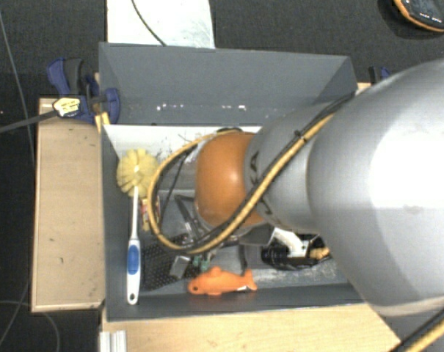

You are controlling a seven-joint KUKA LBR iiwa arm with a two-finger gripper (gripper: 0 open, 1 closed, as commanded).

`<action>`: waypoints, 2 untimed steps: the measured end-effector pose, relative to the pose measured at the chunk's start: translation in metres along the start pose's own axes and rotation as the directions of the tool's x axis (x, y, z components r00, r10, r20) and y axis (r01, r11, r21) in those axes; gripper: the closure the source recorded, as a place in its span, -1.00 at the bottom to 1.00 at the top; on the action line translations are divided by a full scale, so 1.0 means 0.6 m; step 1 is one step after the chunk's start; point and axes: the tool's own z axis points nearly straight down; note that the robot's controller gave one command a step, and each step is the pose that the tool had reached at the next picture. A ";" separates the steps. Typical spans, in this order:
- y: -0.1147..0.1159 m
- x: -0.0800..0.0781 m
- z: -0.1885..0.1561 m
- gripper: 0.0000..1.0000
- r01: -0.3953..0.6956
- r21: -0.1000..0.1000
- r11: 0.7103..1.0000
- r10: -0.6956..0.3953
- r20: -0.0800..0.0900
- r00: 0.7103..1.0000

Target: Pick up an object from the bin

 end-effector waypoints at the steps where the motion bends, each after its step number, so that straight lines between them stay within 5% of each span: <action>1: 0.002 0.001 -0.036 1.00 0.004 -0.002 1.000 -0.004 -0.001 1.000; 2: 0.003 0.002 -0.066 1.00 0.006 -0.003 1.000 -0.006 0.000 1.000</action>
Offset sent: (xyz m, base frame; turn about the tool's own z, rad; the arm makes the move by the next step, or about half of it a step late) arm -0.0003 0.0012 0.0276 -0.0033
